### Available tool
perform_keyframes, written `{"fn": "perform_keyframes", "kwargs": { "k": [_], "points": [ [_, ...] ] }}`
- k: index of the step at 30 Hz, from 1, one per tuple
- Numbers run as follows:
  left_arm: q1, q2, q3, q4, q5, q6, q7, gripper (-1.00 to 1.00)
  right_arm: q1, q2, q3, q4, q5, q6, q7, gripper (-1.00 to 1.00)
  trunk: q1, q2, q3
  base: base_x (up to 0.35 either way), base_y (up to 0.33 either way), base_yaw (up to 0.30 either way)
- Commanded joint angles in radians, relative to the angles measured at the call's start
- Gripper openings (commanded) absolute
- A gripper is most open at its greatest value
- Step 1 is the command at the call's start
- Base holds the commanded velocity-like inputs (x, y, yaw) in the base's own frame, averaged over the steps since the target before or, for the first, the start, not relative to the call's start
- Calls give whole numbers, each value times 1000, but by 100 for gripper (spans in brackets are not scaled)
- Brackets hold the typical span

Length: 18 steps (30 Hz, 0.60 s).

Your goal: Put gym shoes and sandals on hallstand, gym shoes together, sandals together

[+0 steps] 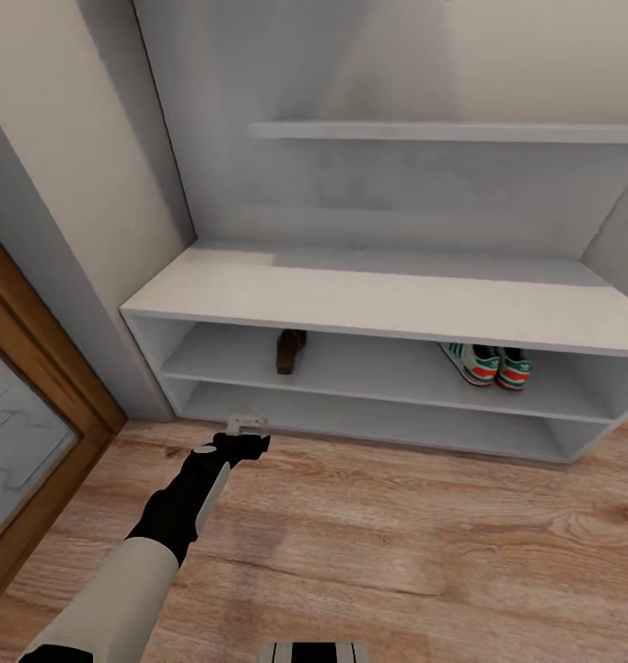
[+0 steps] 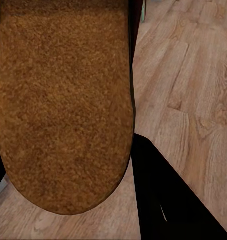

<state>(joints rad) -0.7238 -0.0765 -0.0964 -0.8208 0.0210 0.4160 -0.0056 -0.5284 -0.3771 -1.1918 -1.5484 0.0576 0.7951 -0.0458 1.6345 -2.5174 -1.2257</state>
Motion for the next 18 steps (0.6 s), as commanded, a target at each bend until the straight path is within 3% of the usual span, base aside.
{"fn": "perform_keyframes", "kwargs": {
  "k": [1, 7, 18],
  "points": [
    [0, 0, 0, -1, 2, 6, -1, 100, -1, 0, 0, -1, 2, 6, 0, -100, 0, 0, -1, -8, 0, 0],
    [0, 1, 0, -1, 2, 5, -1, 100, -1, 0, 0, -1, 2, 6, 0, -100, 0, 0, -1, -95, 0, 0],
    [0, 0, -1, -1, 2, 6, -1, 100, -1, 0, 0, -1, 4, 6, 0, -100, 0, 0, -1, -296, 0, 0]
  ]
}}
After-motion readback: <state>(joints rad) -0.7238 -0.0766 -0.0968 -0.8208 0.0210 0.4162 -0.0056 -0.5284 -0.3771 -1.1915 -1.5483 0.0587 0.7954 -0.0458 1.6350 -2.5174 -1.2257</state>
